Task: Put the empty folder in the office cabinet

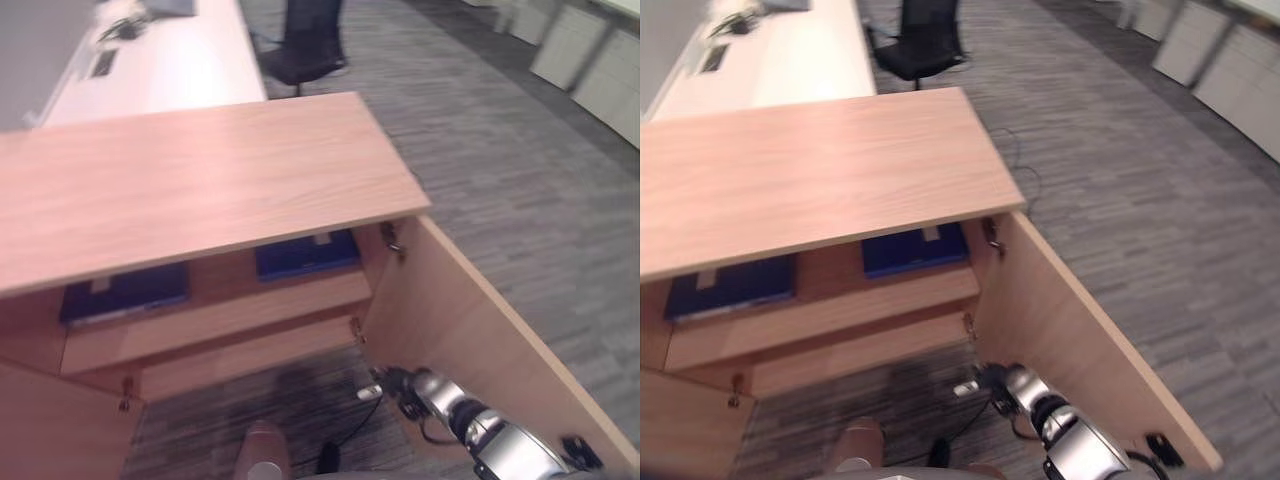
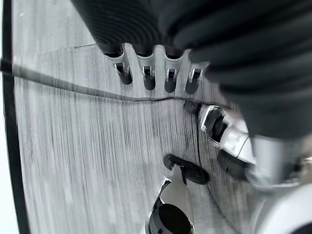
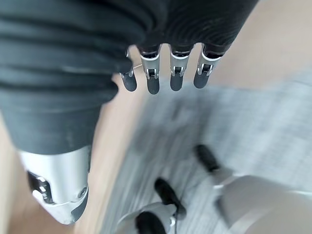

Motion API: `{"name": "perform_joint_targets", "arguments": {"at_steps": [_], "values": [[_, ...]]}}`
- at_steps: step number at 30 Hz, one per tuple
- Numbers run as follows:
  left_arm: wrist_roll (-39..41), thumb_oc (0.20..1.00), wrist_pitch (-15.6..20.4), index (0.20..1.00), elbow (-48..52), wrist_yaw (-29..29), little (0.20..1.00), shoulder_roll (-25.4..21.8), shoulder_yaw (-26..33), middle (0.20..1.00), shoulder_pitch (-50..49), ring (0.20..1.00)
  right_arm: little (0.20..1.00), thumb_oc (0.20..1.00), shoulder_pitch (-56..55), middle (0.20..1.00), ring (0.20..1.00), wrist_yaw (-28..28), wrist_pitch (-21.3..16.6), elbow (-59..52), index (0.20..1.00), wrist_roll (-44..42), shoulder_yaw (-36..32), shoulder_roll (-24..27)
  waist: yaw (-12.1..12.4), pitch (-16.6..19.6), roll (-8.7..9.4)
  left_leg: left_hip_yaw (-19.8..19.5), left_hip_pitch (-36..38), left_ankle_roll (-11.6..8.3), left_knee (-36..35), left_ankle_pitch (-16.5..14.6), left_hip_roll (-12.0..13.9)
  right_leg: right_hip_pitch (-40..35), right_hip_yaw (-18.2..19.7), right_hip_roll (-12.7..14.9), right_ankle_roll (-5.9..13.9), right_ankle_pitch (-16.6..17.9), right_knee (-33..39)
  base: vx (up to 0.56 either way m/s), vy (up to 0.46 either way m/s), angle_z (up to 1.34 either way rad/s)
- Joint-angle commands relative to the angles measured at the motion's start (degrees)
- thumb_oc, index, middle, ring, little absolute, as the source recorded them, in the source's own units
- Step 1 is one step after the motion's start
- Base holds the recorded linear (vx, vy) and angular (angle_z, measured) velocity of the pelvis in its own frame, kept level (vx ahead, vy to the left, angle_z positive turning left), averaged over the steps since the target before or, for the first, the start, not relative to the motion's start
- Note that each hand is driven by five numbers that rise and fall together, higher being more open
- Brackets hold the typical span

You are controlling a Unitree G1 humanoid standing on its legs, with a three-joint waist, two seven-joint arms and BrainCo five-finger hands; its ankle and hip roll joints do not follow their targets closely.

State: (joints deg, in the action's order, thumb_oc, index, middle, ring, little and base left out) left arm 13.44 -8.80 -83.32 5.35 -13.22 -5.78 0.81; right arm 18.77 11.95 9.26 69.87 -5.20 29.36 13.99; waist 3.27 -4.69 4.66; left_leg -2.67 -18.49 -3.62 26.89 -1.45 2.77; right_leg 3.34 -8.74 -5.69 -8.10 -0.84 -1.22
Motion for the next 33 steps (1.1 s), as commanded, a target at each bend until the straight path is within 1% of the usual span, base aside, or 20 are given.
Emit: {"name": "perform_joint_targets", "arguments": {"at_steps": [1,2,3,4,5,6,11,15,17,20,24,25,26,27,28,29,30,31,32,33], "values": [[-6.2,1.000,2.9,1.000,0.6,-1.5,1.000,3.3,-7.6,1.000,5.0,1.000,1.000,1.000,4.3,1.000,1.000,-4.8,-3.5,2.2,1.000,-6.1,-6.9,1.1,0.8,1.5,-0.36,6.7,13.2,4.29,-15.0,-8.5,-1.0,-1.4,-0.2,5.3,12.52,1.1,5.3,0.07,0.453,-0.19],[-8.1,1.000,3.9,1.000,2.3,-2.5,1.000,3.6,-10.7,1.000,7.6,1.000,1.000,1.000,2.7,1.000,1.000,-4.9,-3.8,2.9,1.000,-6.5,-8.0,1.7,-0.7,2.4,-1.02,7.5,15.3,4.20,-20.2,-6.9,-2.3,-0.9,-0.5,6.1,13.15,1.9,5.1,0.01,0.363,-0.37],[-8.6,1.000,4.1,1.000,3.1,-2.7,1.000,3.8,-12.4,1.000,9.3,1.000,1.000,1.000,2.1,1.000,1.000,-4.9,-3.9,3.4,1.000,-6.4,-8.4,1.7,-1.4,2.9,-1.34,7.9,16.4,4.23,-23.0,-5.9,-2.8,-0.6,-0.5,6.4,13.39,2.2,5.0,-0.01,0.303,-0.42],[-9.9,1.000,4.9,1.000,4.9,-2.8,1.000,3.8,-15.1,1.000,11.5,1.000,1.000,1.000,0.6,1.000,1.000,-5.5,-4.4,5.0,1.000,-6.0,-9.5,2.2,-2.4,3.4,-2.26,8.1,18.2,4.21,-27.3,-4.4,-3.5,-0.6,-0.6,6.7,13.58,2.4,5.4,-0.02,0.204,-0.26],[-10.9,1.000,5.1,1.000,5.4,-3.2,1.000,3.9,-16.2,1.000,12.1,1.000,1.000,1.000,0.0,1.000,1.000,-5.9,-4.5,6.3,1.000,-5.9,-10.5,2.4,-2.7,3.6,-2.71,8.3,19.1,4.20,-28.7,-3.9,-3.8,-0.8,-0.5,6.7,13.71,2.4,5.7,-0.03,0.225,0.02],[-12.1,1.000,5.3,1.000,5.7,-3.7,1.000,4.5,-17.4,1.000,13.4,1.000,1.000,1.000,-1.1,1.000,1.000,-6.5,-4.6,7.2,1.000,-6.2,-11.8,2.3,-3.6,3.8,-3.48,8.5,19.9,4.36,-30.2,-3.3,-4.3,-0.9,-0.3,6.9,14.00,2.6,5.9,-0.02,0.158,0.08],[-10.9,1.000,5.8,1.000,5.4,-3.5,1.000,5.9,-17.5,1.000,14.0,1.000,1.000,1.000,-3.2,1.000,1.000,-7.4,-5.0,9.2,1.000,-6.2,-13.6,2.0,-4.6,4.0,-4.45,9.1,20.5,4.81,-31.9,-2.7,-5.0,-0.1,0.6,7.2,14.44,3.3,6.2,-0.05,0.089,-0.17],[-8.9,1.000,6.2,1.000,3.7,-1.7,1.000,7.3,-15.9,1.000,10.9,1.000,1.000,1.000,-5.3,1.000,1.000,-7.4,-5.1,10.7,1.000,-6.5,-16.2,2.2,-5.4,3.9,-5.25,10.3,20.2,5.69,-31.9,-2.7,-5.9,1.7,2.0,7.9,15.16,4.9,5.9,-0.09,0.107,-0.37],[-9.0,1.000,6.2,1.000,3.0,-1.4,1.000,7.3,-15.4,1.000,10.0,1.000,1.000,1.000,-5.9,1.000,1.000,-7.4,-5.0,11.1,1.000,-6.6,-17.0,2.2,-5.7,3.7,-5.36,10.7,20.0,5.89,-31.9,-2.6,-6.1,2.3,2.3,8.1,15.38,5.5,5.7,-0.10,0.098,-0.15],[-10.7,1.000,6.0,1.000,-0.1,-0.5,1.000,5.9,-12.2,1.000,5.9,1.000,1.000,1.000,-8.2,1.000,1.000,-7.3,-4.5,13.0,1.000,-5.8,-20.0,3.2,-6.7,3.2,-5.63,12.7,19.3,6.71,-31.9,-2.5,-7.0,5.3,3.6,9.1,16.36,7.7,5.1,-0.13,0.123,-0.16],[-11.5,1.000,5.9,1.000,-1.0,0.0,1.000,4.8,-10.3,1.000,4.7,1.000,1.000,1.000,-9.0,1.000,1.000,-7.0,-3.9,14.3,1.000,-4.5,-22.0,4.5,-7.2,2.7,-5.61,13.8,18.9,7.07,-31.9,-2.5,-7.6,7.1,3.5,10.1,17.16,8.6,4.5,-0.11,0.069,-0.36],[-11.0,1.000,6.0,1.000,-1.1,0.0,1.000,4.2,-9.3,1.000,4.4,1.000,1.000,1.000,-9.0,1.000,1.000,-7.5,-4.0,14.2,1.000,-4.6,-23.9,6.1,-7.4,1.7,-5.70,14.5,18.9,7.27,-31.9,-2.5,-7.7,8.6,2.4,11.0,17.73,8.4,2.4,-0.12,0.057,-0.33],[-11.0,1.000,6.0,1.000,-1.1,0.0,1.000,4.2,-9.3,1.000,4.4,1.000,1.000,1.000,-9.0,1.000,1.000,-7.5,-4.0,14.2,1.000,-4.6,-23.9,6.1,-7.4,1.7,-5.70,14.5,18.8,7.27,-31.9,-2.4,-7.7,8.7,2.4,11.0,17.73,8.4,2.4,-0.21,0.032,-0.38],[-10.3,1.000,5.9,1.000,-1.0,-0.1,1.000,3.8,-7.6,1.000,4.0,1.000,1.000,1.000,-8.7,1.000,1.000,-8.5,-4.5,13.8,1.000,-5.3,-25.8,7.5,-6.8,0.3,-6.58,16.0,19.0,7.22,-31.9,-2.3,-6.6,9.2,-3.9,13.6,17.60,6.3,-0.8,-0.11,-0.009,-0.36],[-9.6,1.000,5.8,1.000,-0.8,0.0,1.000,3.5,-6.8,1.000,3.7,1.000,1.000,1.000,-8.8,1.000,1.000,-9.1,-4.9,13.6,1.000,-6.5,-27.5,8.4,-6.6,0.1,-7.62,15.7,19.9,6.83,-31.9,-3.3,-5.4,8.0,-6.6,16.3,17.15,2.8,-4.4,-0.11,-0.009,-0.57],[-9.6,1.000,5.8,1.000,-0.8,0.0,1.000,3.5,-6.8,1.000,3.7,1.000,1.000,1.000,-8.8,1.000,1.000,-9.1,-4.9,13.6,1.000,-6.5,-27.5,8.4,-6.6,0.1,-7.61,15.7,20.0,6.83,-31.9,-3.4,-5.4,8.0,-6.6,16.3,17.16,2.6,-4.6,-0.01,-0.016,-0.58],[-9.0,1.000,5.9,1.000,-0.7,0.0,1.000,3.4,-6.3,1.000,3.9,1.000,1.000,1.000,-8.7,1.000,1.000,-9.5,-5.3,13.0,1.000,-7.5,-28.8,9.1,-6.7,-0.1,-7.75,15.7,20.2,6.82,-31.9,-3.4,-5.1,7.1,-5.9,17.4,16.91,1.7,-5.7,-0.03,-0.037,-0.57],[-8.4,1.000,6.4,1.000,-0.4,-0.3,1.000,3.4,-5.9,1.000,4.0,1.000,1.000,1.000,-8.9,1.000,1.000,-10.4,-6.1,11.9,1.000,-9.2,-30.7,10.3,-6.9,0.3,-7.84,15.7,20.5,6.96,-31.9,-3.7,-4.8,5.9,-3.9,19.3,16.74,1.4,-7.4,-0.03,-0.036,-0.28],[-8.4,1.000,6.4,1.000,-0.4,-0.3,1.000,3.4,-6.0,1.000,4.0,1.000,1.000,1.000,-8.9,1.000,1.000,-10.4,-6.1,11.9,1.000,-9.2,-30.7,10.4,-6.8,0.3,-7.83,15.7,20.6,6.99,-31.9,-3.7,-4.8,5.9,-3.8,19.4,16.77,1.4,-7.5,0.01,-0.042,-0.11],[-8.2,1.000,6.5,1.000,-0.3,-0.6,1.000,3.4,-6.0,1.000,4.1,1.000,1.000,1.000,-8.8,1.000,1.000,-11.0,-6.5,11.5,1.000,-10.0,-31.7,11.0,-6.9,0.6,-7.77,15.6,20.7,7.05,-31.9,-3.8,-4.8,5.3,-2.7,20.2,16.99,1.4,-8.0,0.01,-0.016,-0.12]]}}
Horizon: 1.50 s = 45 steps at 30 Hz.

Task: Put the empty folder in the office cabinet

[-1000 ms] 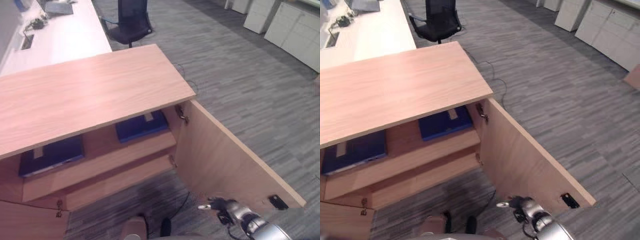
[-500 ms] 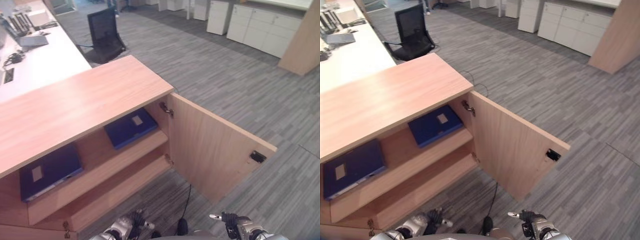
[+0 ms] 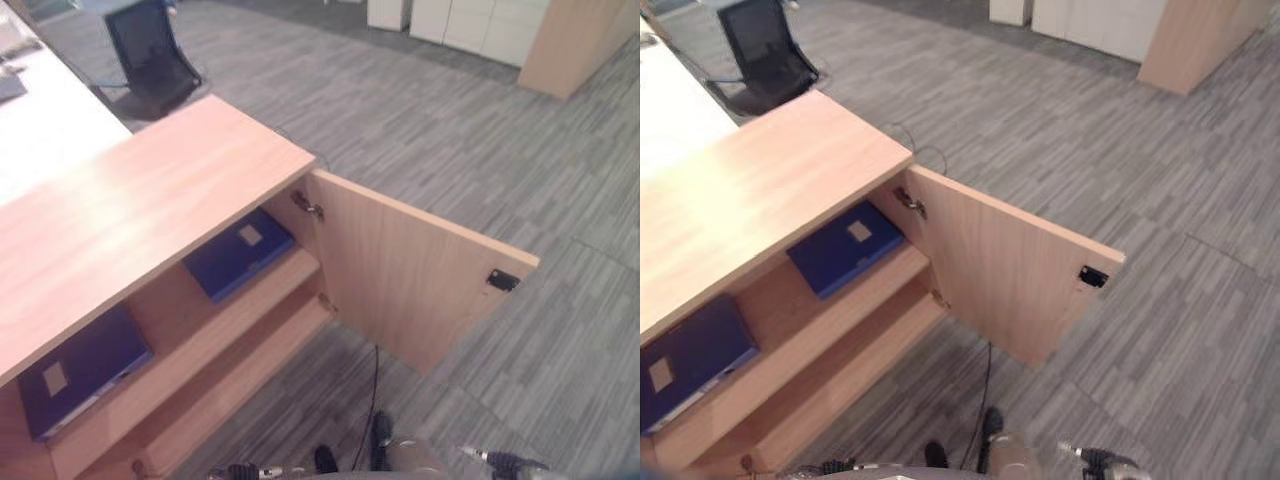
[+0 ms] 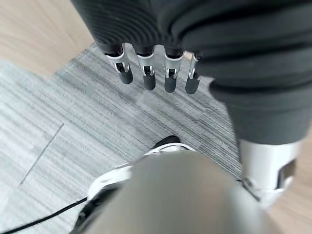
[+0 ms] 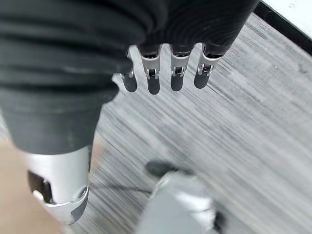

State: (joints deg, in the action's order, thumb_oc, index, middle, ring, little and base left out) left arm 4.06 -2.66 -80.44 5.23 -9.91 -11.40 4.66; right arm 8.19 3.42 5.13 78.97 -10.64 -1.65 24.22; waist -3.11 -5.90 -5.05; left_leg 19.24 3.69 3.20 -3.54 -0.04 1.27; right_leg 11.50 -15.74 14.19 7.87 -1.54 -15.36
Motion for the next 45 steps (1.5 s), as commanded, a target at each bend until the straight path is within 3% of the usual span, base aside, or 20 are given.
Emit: {"name": "perform_joint_targets", "arguments": {"at_steps": [1,3,4,9,20,21,25,31,45], "values": [[1.2,1.000,0.4,1.000,-3.2,-0.5,1.000,0.1,-0.4,1.000,0.2,1.000,1.000,1.000,1.8,1.000,1.000,-2.4,-2.4,2.4,1.000,-4.5,-0.6,0.8,-0.5,1.8,1.95,-6.3,-1.4,0.23,-1.5,-5.2,-3.3,-2.8,4.4,0.4,1.02,2.1,6.1,-0.02,-0.088,-0.11],[1.8,1.000,0.9,1.000,-2.8,-0.9,1.000,0.0,-0.8,1.000,0.7,1.000,1.000,1.000,2.9,1.000,1.000,-4.1,-3.4,0.2,1.000,-6.0,-2.0,2.7,-0.5,3.4,3.22,-5.7,-1.8,0.38,-1.5,-4.4,-3.8,-5.6,5.7,0.9,1.17,3.5,8.2,0.04,-0.189,0.09],[2.2,1.000,1.1,1.000,-2.5,-1.4,1.000,-0.5,-0.4,1.000,0.5,1.000,1.000,1.000,4.1,1.000,1.000,-5.8,-4.4,-2.6,1.000,-6.8,-1.9,3.5,0.3,4.8,4.49,-5.8,-1.2,-0.02,-1.5,-4.2,-3.6,-7.1,6.5,-1.0,2.08,2.9,11.5,0.11,-0.200,0.10],[3.4,1.000,1.4,1.000,-1.4,-1.6,1.000,-0.7,0.8,1.000,-0.9,1.000,1.000,1.000,7.0,1.000,1.000,-7.5,-5.9,-11.9,1.000,-3.4,1.8,6.9,0.8,5.6,5.49,-6.0,0.0,-1.28,-1.5,-3.9,-1.3,-9.4,6.8,-4.4,1.42,2.3,14.6,0.06,-0.195,-0.30],[4.4,1.000,1.1,1.000,-1.5,-0.9,1.000,-0.9,2.0,1.000,-3.4,1.000,1.000,1.000,10.8,1.000,1.000,-7.7,-8.8,-29.2,1.000,1.1,6.5,12.9,1.5,6.5,6.09,-6.7,0.6,-3.68,-1.5,-2.4,2.1,-11.6,5.3,-7.3,-0.48,0.5,16.1,0.03,-0.122,0.03],[3.7,1.000,0.8,1.000,-2.3,-0.5,1.000,-1.1,2.9,1.000,-4.4,1.000,1.000,1.000,10.6,1.000,1.000,-6.1,-9.7,-34.8,1.000,1.7,8.3,13.1,1.9,6.6,6.03,-6.8,0.6,-4.26,-1.5,-2.0,2.8,-12.3,4.8,-8.0,-0.94,0.1,17.0,0.03,-0.106,0.07],[3.0,1.000,0.7,1.000,-2.6,0.1,1.000,-1.3,3.6,1.000,-5.5,1.000,1.000,1.000,9.9,1.000,1.000,-3.9,-10.3,-39.7,1.000,2.1,10.7,12.7,2.2,6.7,5.95,-7.1,0.3,-4.78,-1.5,-1.5,3.4,-12.8,4.4,-8.7,-1.42,0.0,17.9,0.02,-0.072,0.08],[1.3,1.000,-0.2,1.000,-4.7,0.2,1.000,-3.6,5.4,1.000,-2.0,1.000,1.000,1.000,9.4,1.000,1.000,2.8,-10.4,-49.6,1.000,1.3,20.1,10.1,1.5,7.1,6.01,-6.4,0.5,-5.77,-1.5,-1.2,4.3,-13.7,4.1,-9.5,-1.89,0.1,19.5,0.02,-0.046,0.00],[-0.6,1.000,-0.3,1.000,-4.1,1.5,1.000,-4.7,5.5,1.000,-1.7,1.000,1.000,1.000,12.9,1.000,1.000,19.6,-7.2,-65.7,1.000,-11.6,40.9,7.3,2.7,7.4,6.27,-6.6,0.1,-6.94,-1.5,-0.6,5.3,-14.4,3.3,-10.3,-2.54,-0.1,20.4,0.00,-0.019,0.00]]}}
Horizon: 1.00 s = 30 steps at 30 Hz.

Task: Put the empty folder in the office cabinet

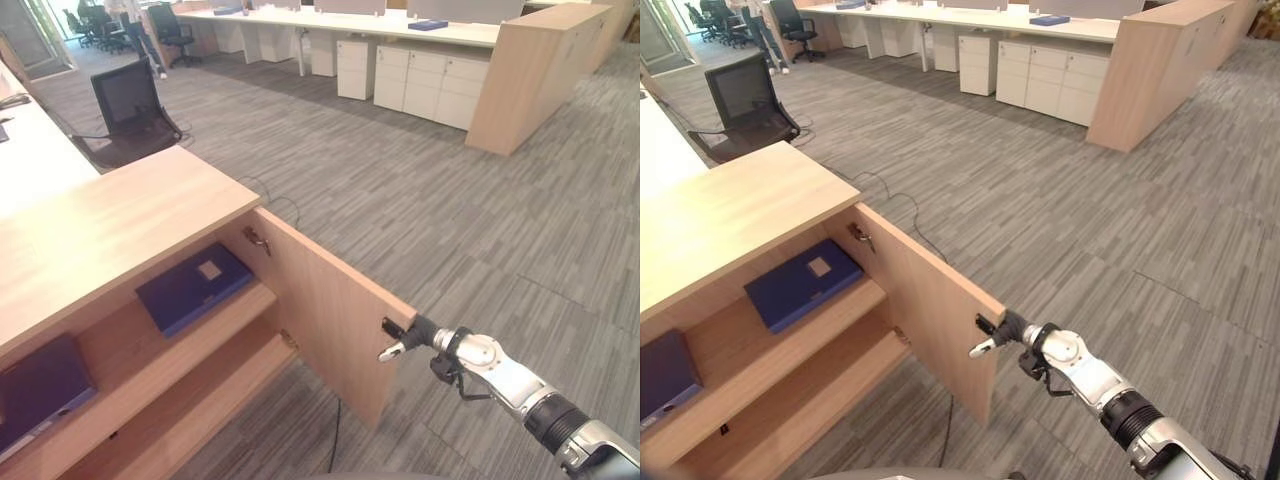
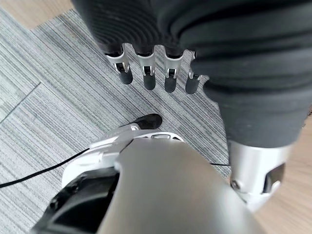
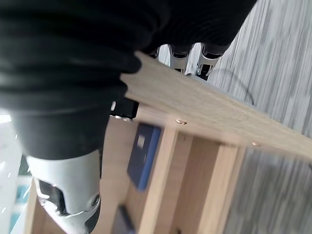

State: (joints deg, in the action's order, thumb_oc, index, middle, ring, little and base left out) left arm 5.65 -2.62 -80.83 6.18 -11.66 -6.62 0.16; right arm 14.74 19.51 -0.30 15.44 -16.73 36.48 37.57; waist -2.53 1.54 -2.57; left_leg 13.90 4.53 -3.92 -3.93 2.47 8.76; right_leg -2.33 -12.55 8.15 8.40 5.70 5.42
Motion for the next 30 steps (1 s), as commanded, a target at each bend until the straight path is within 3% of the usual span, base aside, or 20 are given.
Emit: {"name": "perform_joint_targets", "arguments": {"at_steps": [1,7,11,17,20,21,22,28,30], "values": [[-2.3,1.000,-0.4,1.000,-3.6,0.6,1.000,-3.1,0.7,1.000,2.8,1.000,1.000,1.000,6.7,1.000,1.000,4.2,-1.5,-2.7,1.000,-6.5,3.7,-6.4,2.3,0.0,3.83,-1.3,-0.8,0.14,-1.1,-3.1,-2.1,-0.5,0.0,-4.3,-3.09,-7.3,-0.4,0.00,0.000,0.00],[-3.3,1.000,-0.4,1.000,-4.4,0.2,1.000,-4.8,2.5,1.000,1.8,1.000,1.000,1.000,7.1,1.000,1.000,7.5,1.0,-5.2,1.000,-13.5,9.5,-12.9,3.9,-0.3,4.24,-2.1,-1.5,-0.31,-1.1,-2.5,-1.5,-0.3,-0.9,-4.8,-3.39,-7.7,-0.4,0.01,-0.023,0.02],[-3.4,1.000,-0.5,1.000,-4.7,0.1,1.000,-5.4,3.3,1.000,1.4,1.000,1.000,1.000,7.7,1.000,1.000,8.1,1.3,-6.0,1.000,-13.2,12.6,-15.0,4.7,-0.5,4.46,-2.8,-1.7,-0.60,-1.1,-2.3,-1.2,-0.3,-1.3,-5.2,-3.72,-8.0,-0.4,0.01,-0.046,0.05],[-3.7,1.000,0.3,1.000,-4.0,-1.6,1.000,-4.7,2.9,1.000,-1.8,1.000,1.000,1.000,9.3,1.000,1.000,7.7,0.7,-7.6,1.000,-16.0,16.2,-20.4,7.9,-1.8,5.48,-4.9,-2.8,-1.29,-1.1,-1.0,0.0,-0.4,-2.8,-6.2,-4.50,-8.9,-0.4,-0.02,-0.104,0.28],[-4.2,1.000,0.8,1.000,-3.3,-2.3,1.000,-5.7,2.6,1.000,-2.5,1.000,1.000,1.000,9.9,1.000,1.000,6.5,0.5,-5.4,1.000,-18.2,18.3,-25.7,10.8,-3.1,5.75,-6.4,-3.5,-2.01,-1.1,0.4,0.9,-0.5,-4.0,-7.1,-5.08,-9.3,-0.4,-0.03,-0.121,0.27],[-4.2,1.000,0.8,1.000,-3.3,-2.3,1.000,-5.8,2.6,1.000,-2.6,1.000,1.000,1.000,10.0,1.000,1.000,6.5,0.5,-5.3,1.000,-18.1,18.3,-25.8,10.7,-3.0,5.79,-6.5,-3.7,-2.02,-1.1,0.4,0.9,-0.4,-4.1,-7.1,-5.09,-9.3,-0.4,-0.07,-0.180,0.30],[-4.1,1.000,1.0,1.000,-2.7,-2.8,1.000,-6.3,2.3,1.000,-2.5,1.000,1.000,1.000,10.7,1.000,1.000,5.7,0.2,-4.3,1.000,-18.3,19.5,-28.0,12.4,-4.1,5.85,-7.5,-4.2,-2.54,-0.8,1.3,1.6,-0.7,-5.2,-7.5,-5.41,-9.6,-0.4,-0.04,-0.098,0.26],[-3.3,1.000,1.4,1.000,-1.9,-3.7,1.000,-7.2,2.0,1.000,-2.6,1.000,1.000,1.000,12.8,1.000,1.000,4.7,-0.3,-2.4,1.000,-18.8,20.3,-30.8,15.6,-5.6,6.01,-9.6,-6.7,-3.37,0.4,2.9,2.7,-1.0,-8.4,-8.0,-6.15,-10.4,-0.4,-0.04,-0.110,0.39],[-3.0,1.000,2.0,1.000,-1.5,-4.5,1.000,-7.1,1.6,1.000,-1.9,1.000,1.000,1.000,13.8,1.000,1.000,4.1,-1.6,-2.8,1.000,-18.1,19.8,-29.4,15.7,-7.1,6.41,-6.8,-10.3,-3.43,5.0,3.1,3.8,-1.0,-11.1,-7.3,-6.45,-10.4,-0.4,-0.11,-0.093,0.61]]}}
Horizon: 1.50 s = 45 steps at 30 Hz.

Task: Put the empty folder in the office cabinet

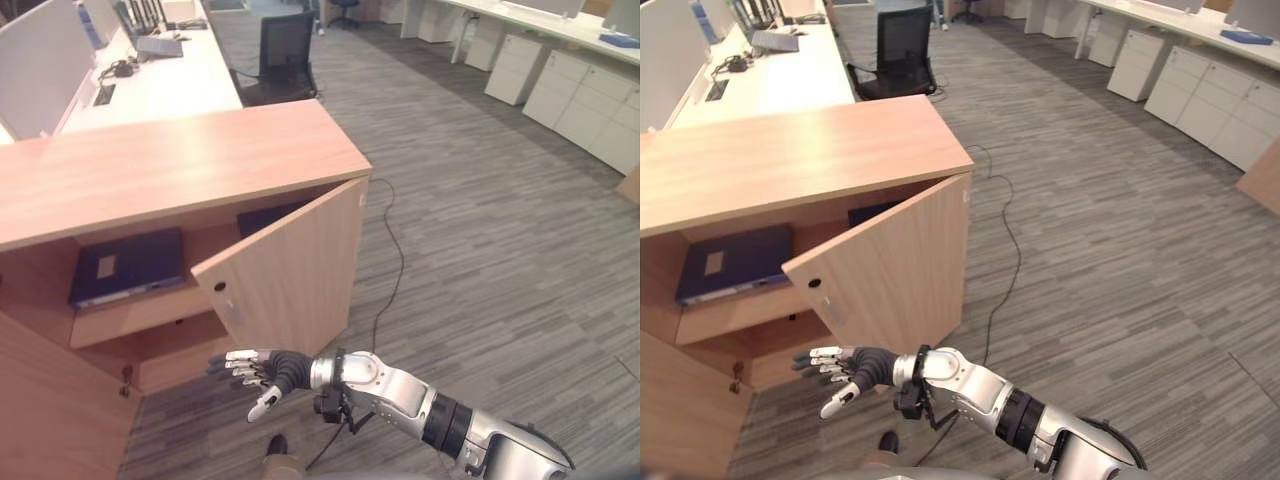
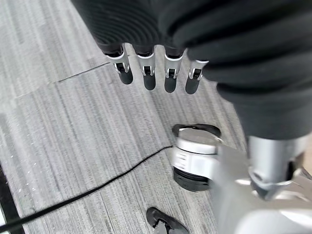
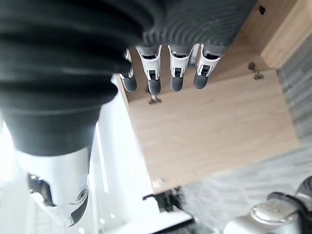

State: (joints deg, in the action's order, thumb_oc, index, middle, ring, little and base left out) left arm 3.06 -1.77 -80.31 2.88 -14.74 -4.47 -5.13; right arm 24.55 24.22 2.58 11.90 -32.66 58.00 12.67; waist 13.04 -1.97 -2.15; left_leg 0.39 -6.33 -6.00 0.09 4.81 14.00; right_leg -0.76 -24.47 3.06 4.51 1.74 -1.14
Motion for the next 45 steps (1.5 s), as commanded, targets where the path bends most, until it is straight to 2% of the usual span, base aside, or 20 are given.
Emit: {"name": "perform_joint_targets", "arguments": {"at_steps": [1,2,4,5,6,7,9,16,19,22,24,26,27,28,30,31,32,34,37,45], "values": [[-0.4,1.000,1.1,1.000,-1.8,-1.3,1.000,-3.7,-0.8,1.000,3.6,1.000,1.000,1.000,4.3,1.000,1.000,-1.1,-4.9,0.7,1.000,-1.5,-2.0,-3.8,-0.3,-4.0,6.18,10.1,0.1,-1.36,3.5,-0.7,0.0,-3.0,0.3,-2.1,-2.64,-7.2,6.1,-0.17,-0.091,1.26],[-0.3,1.000,1.1,1.000,-1.6,-1.2,1.000,-3.9,-1.0,1.000,3.8,1.000,1.000,1.000,4.7,1.000,1.000,-1.5,-5.1,1.2,1.000,-0.9,-2.8,-2.9,-1.2,-4.1,6.41,16.4,-0.4,-0.16,9.9,-4.6,1.3,-2.7,-1.8,-1.2,-3.12,-7.2,6.0,-0.10,-0.063,1.45],[-0.3,1.000,1.1,1.000,-1.6,-1.2,1.000,-3.9,-1.0,1.000,3.8,1.000,1.000,1.000,4.7,1.000,1.000,-1.5,-5.1,1.2,1.000,-0.9,-2.8,-2.9,-1.2,-4.1,6.39,16.3,-0.5,-0.16,10.0,-4.6,1.3,-2.6,-1.9,-1.3,-3.12,-7.2,6.0,-0.08,0.030,1.34],[0.0,1.000,1.7,1.000,-1.5,-1.4,1.000,-3.3,-0.8,1.000,4.1,1.000,1.000,1.000,4.2,1.000,1.000,-1.9,-6.0,1.7,1.000,2.9,-4.7,0.6,-2.9,-3.2,5.81,20.7,2.2,-0.09,10.0,-6.5,1.5,-2.1,-6.1,0.2,-2.81,-7.0,5.4,-0.05,0.085,0.87],[0.0,1.000,1.7,1.000,-1.5,-1.4,1.000,-3.3,-0.9,1.000,4.1,1.000,1.000,1.000,4.2,1.000,1.000,-1.9,-6.0,1.7,1.000,2.9,-4.7,0.6,-2.9,-3.2,5.79,20.6,2.2,-0.08,10.0,-6.5,1.5,-2.2,-6.1,0.2,-2.80,-7.0,5.4,-0.07,0.159,0.95],[-0.3,1.000,1.7,1.000,-1.5,-0.7,1.000,-2.7,-1.2,1.000,4.3,1.000,1.000,1.000,3.2,1.000,1.000,-2.3,-6.5,2.8,1.000,4.3,-7.1,2.3,-4.4,-2.2,5.05,25.1,4.5,-0.60,8.0,-6.2,2.0,-1.9,-9.3,1.1,-2.77,-6.8,5.2,-0.02,0.120,1.33],[-1.1,1.000,1.4,1.000,-1.5,0.2,1.000,-2.2,-1.8,1.000,4.1,1.000,1.000,1.000,1.3,1.000,1.000,-3.1,-6.1,5.9,1.000,8.6,-9.1,3.9,-5.8,-1.0,3.89,26.9,6.1,-0.88,5.0,-5.1,1.2,-2.4,-12.1,1.8,-2.61,-6.5,5.3,0.01,0.212,1.39],[-3.9,1.000,1.2,1.000,-0.6,2.4,1.000,-0.1,-5.3,1.000,4.4,1.000,1.000,1.000,-7.8,1.000,1.000,-5.8,-3.0,27.4,1.000,23.0,-15.2,5.1,-5.6,1.6,1.70,21.8,6.7,1.97,-2.6,-4.7,-5.5,-3.1,-17.4,7.2,-0.72,-4.5,2.5,0.01,0.244,0.77],[-5.4,1.000,1.1,1.000,-0.6,3.1,1.000,0.5,-7.3,1.000,3.8,1.000,1.000,1.000,-11.1,1.000,1.000,-8.7,-1.4,43.0,1.000,30.3,-21.3,3.3,-4.7,1.8,0.51,17.8,6.7,4.11,-4.7,-5.2,-9.6,-3.4,-20.6,11.8,0.37,-4.3,-1.8,0.00,0.252,0.59],[-6.2,1.000,1.1,1.000,-0.3,3.2,1.000,1.1,-9.0,1.000,3.8,1.000,1.000,1.000,-12.7,1.000,1.000,-10.5,-1.0,50.5,1.000,31.4,-25.9,1.9,-4.5,1.8,0.35,15.6,6.9,5.40,-4.8,-5.9,-11.9,-3.9,-22.2,14.7,1.41,-4.1,-4.7,0.03,0.272,0.59],[-6.8,1.000,1.1,1.000,0.3,3.4,1.000,1.2,-10.5,1.000,4.5,1.000,1.000,1.000,-14.5,1.000,1.000,-12.3,-0.6,56.2,1.000,30.1,-31.5,1.3,-4.7,1.6,0.04,13.1,8.0,6.88,-4.9,-7.0,-14.5,-4.6,-23.4,18.5,2.65,-3.6,-9.3,0.08,0.256,0.71],[-7.3,1.000,1.2,1.000,0.4,3.4,1.000,1.8,-12.1,1.000,5.2,1.000,1.000,1.000,-16.4,1.000,1.000,-14.0,-0.5,59.8,1.000,26.4,-37.7,1.3,-5.6,1.3,-0.13,10.3,9.2,8.03,-5.0,-7.9,-16.9,-5.0,-22.4,22.2,4.44,-1.5,-14.5,0.08,0.235,0.97],[-7.6,1.000,1.3,1.000,0.4,3.3,1.000,1.8,-12.9,1.000,5.4,1.000,1.000,1.000,-17.2,1.000,1.000,-14.7,-0.5,61.4,1.000,24.0,-40.8,1.5,-6.6,1.2,-0.29,8.6,9.4,8.39,-5.0,-8.1,-17.4,-4.4,-19.2,22.6,4.60,-1.1,-15.6,0.02,0.127,1.24],[-7.1,1.000,1.8,1.000,0.5,2.8,1.000,1.7,-13.7,1.000,5.7,1.000,1.000,1.000,-17.3,1.000,1.000,-16.1,-0.8,63.4,1.000,21.0,-43.9,1.9,-8.3,1.2,-0.66,6.8,9.4,8.40,-5.1,-8.0,-17.6,-2.8,-13.3,21.7,3.69,-2.3,-15.6,-0.01,0.065,1.24],[-6.4,1.000,2.4,1.000,0.5,2.3,1.000,1.8,-14.6,1.000,6.0,1.000,1.000,1.000,-16.8,1.000,1.000,-18.0,-1.3,67.0,1.000,17.1,-47.1,1.6,-8.7,1.4,-1.34,4.0,9.0,8.08,-5.1,-7.8,-17.8,0.1,-3.3,18.1,2.83,-5.7,-13.7,0.01,0.011,0.82],[-6.4,1.000,2.4,1.000,0.5,2.3,1.000,1.8,-14.6,1.000,6.1,1.000,1.000,1.000,-16.8,1.000,1.000,-17.9,-1.3,67.0,1.000,17.1,-47.2,1.6,-8.7,1.4,-1.34,4.0,9.0,8.07,-5.1,-7.8,-17.8,0.1,-3.3,18.1,2.81,-5.7,-13.7,-0.04,-0.025,0.89],[-5.9,1.000,3.1,1.000,0.9,2.2,1.000,2.2,-16.2,1.000,6.6,1.000,1.000,1.000,-16.9,1.000,1.000,-18.8,-0.9,69.0,1.000,14.6,-48.2,1.2,-10.2,1.2,-1.59,-0.3,7.8,8.34,-5.1,-6.2,-18.4,2.7,5.9,12.7,2.10,-6.9,-11.3,-0.05,-0.037,0.76],[-4.9,1.000,3.4,1.000,1.5,2.1,1.000,2.4,-17.4,1.000,7.7,1.000,1.000,1.000,-16.9,1.000,1.000,-18.8,-0.8,69.1,1.000,13.2,-47.3,0.8,-11.3,0.5,-0.92,-3.0,7.6,8.35,-5.1,-5.4,-19.1,4.4,13.5,7.2,1.84,-8.0,-10.2,-0.03,-0.073,1.01],[-3.5,1.000,3.7,1.000,1.7,2.4,1.000,3.1,-17.8,1.000,8.0,1.000,1.000,1.000,-17.4,1.000,1.000,-18.8,-1.1,69.2,1.000,13.3,-46.0,-0.2,-11.3,1.3,0.19,-6.4,6.9,7.91,-5.1,-5.0,-20.0,1.6,12.3,5.3,1.59,-7.7,-6.2,0.03,-0.152,1.38],[1.3,1.000,4.7,1.000,2.3,0.6,1.000,3.6,-15.1,1.000,8.1,1.000,1.000,1.000,-19.0,1.000,1.000,-19.6,-2.0,68.8,1.000,14.7,-43.5,-2.3,-9.5,1.8,1.85,-10.3,5.3,4.91,-5.1,-3.4,-17.7,-1.6,8.2,1.6,0.33,-6.9,1.1,0.00,-0.185,0.43]]}}
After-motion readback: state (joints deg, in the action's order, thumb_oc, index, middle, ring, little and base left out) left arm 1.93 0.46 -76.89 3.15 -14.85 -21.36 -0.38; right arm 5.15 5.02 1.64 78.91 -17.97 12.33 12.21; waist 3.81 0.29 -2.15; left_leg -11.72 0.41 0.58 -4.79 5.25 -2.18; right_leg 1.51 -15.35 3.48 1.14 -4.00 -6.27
